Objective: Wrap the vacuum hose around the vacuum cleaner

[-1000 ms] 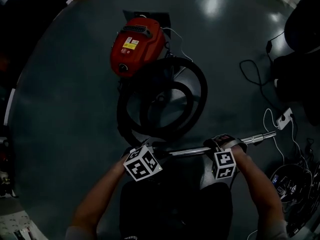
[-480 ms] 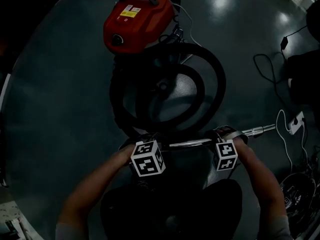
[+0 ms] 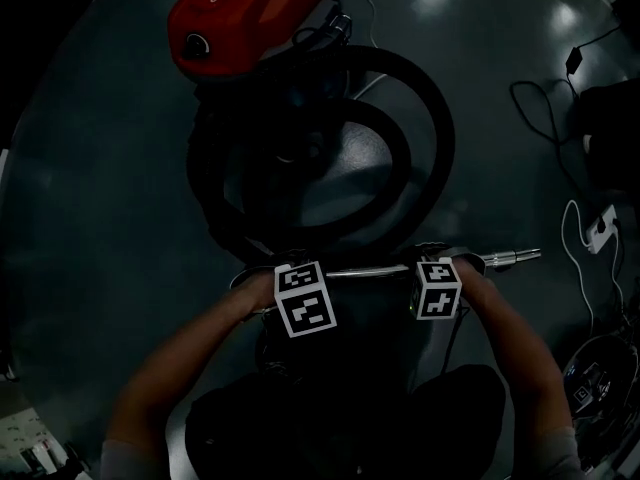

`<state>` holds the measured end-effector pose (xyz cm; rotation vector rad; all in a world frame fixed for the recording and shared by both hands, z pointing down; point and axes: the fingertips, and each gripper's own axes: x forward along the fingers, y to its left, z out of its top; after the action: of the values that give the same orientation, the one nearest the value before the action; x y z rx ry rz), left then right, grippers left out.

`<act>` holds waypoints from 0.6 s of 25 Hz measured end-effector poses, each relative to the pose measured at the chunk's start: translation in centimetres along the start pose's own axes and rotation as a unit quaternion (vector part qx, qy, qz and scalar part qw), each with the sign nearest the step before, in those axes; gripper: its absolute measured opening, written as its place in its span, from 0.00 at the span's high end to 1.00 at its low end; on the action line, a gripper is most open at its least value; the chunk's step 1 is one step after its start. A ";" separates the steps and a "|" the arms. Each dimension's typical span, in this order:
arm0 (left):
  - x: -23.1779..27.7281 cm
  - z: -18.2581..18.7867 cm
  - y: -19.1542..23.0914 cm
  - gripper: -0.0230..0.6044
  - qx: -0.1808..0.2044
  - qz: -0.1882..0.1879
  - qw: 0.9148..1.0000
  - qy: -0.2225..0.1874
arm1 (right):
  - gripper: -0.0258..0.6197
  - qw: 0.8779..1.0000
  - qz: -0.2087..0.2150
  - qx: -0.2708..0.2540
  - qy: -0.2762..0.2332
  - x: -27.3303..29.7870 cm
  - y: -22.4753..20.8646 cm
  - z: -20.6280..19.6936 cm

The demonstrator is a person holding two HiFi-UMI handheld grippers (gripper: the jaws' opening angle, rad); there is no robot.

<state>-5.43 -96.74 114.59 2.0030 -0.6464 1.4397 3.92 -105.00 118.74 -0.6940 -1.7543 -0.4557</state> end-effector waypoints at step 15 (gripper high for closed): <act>6.0 3.1 0.3 0.67 0.069 0.022 0.997 0.001 | 0.78 0.994 0.087 0.010 0.059 3.6 0.5 -3.2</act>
<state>-1.80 -99.42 119.57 2.1048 -0.6090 1.5491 5.90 -105.82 123.11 -0.7828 -1.5714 -0.3527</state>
